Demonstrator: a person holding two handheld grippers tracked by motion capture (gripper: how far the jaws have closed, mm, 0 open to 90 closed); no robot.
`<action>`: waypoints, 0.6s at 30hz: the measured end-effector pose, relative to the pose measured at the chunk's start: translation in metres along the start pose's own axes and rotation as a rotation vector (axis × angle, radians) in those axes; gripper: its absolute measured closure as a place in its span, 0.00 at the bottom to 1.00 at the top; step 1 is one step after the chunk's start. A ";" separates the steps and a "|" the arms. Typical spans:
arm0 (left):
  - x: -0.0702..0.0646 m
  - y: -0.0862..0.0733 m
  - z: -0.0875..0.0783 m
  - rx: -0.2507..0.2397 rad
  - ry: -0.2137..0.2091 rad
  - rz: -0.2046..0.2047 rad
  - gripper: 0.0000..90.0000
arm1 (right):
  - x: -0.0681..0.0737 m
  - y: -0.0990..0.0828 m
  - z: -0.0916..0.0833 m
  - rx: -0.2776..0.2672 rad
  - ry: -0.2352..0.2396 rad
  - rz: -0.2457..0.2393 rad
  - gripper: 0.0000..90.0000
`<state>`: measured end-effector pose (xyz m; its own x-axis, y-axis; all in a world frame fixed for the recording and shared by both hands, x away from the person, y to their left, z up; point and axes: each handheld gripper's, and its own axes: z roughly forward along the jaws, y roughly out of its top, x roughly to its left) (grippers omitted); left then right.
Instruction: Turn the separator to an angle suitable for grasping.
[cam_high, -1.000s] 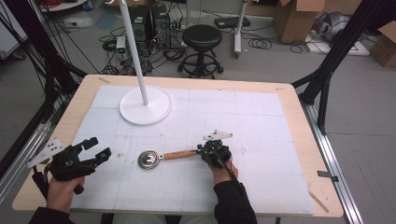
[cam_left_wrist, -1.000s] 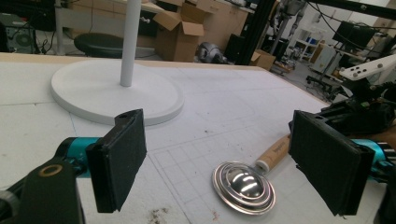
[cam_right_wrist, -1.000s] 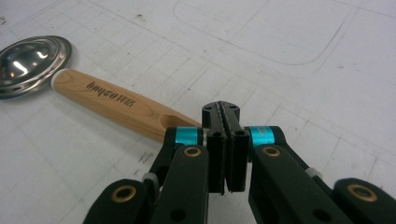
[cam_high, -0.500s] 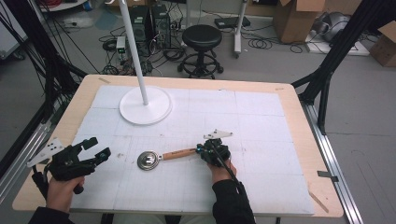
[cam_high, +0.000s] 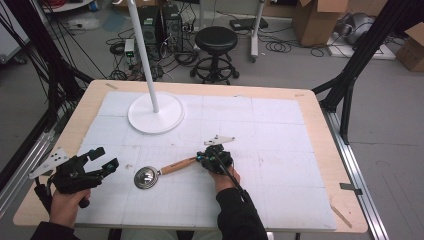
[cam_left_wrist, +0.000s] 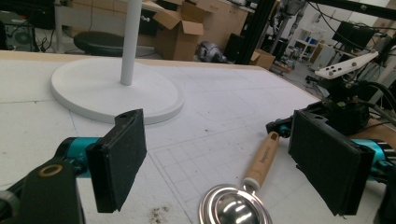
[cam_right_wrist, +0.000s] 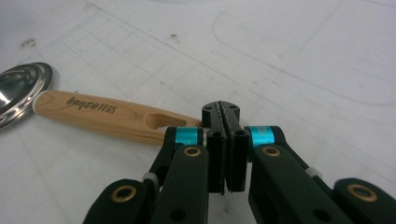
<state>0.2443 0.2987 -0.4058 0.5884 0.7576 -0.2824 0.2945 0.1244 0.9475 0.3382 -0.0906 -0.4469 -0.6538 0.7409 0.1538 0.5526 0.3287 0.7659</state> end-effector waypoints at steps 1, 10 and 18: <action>0.000 0.000 0.000 -0.002 0.000 -0.002 0.22 | 0.004 0.004 0.006 0.005 0.011 -0.011 0.99; 0.000 0.000 0.000 0.005 -0.004 0.002 0.22 | 0.026 0.017 0.030 -0.005 0.080 -0.043 0.99; 0.000 -0.001 0.000 0.008 -0.006 0.000 0.22 | 0.020 0.024 0.009 -0.059 0.044 -0.027 0.88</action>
<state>0.2442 0.2989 -0.4066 0.5926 0.7540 -0.2833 0.3002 0.1196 0.9463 0.3428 -0.0621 -0.4315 -0.6912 0.7049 0.1589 0.5036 0.3122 0.8055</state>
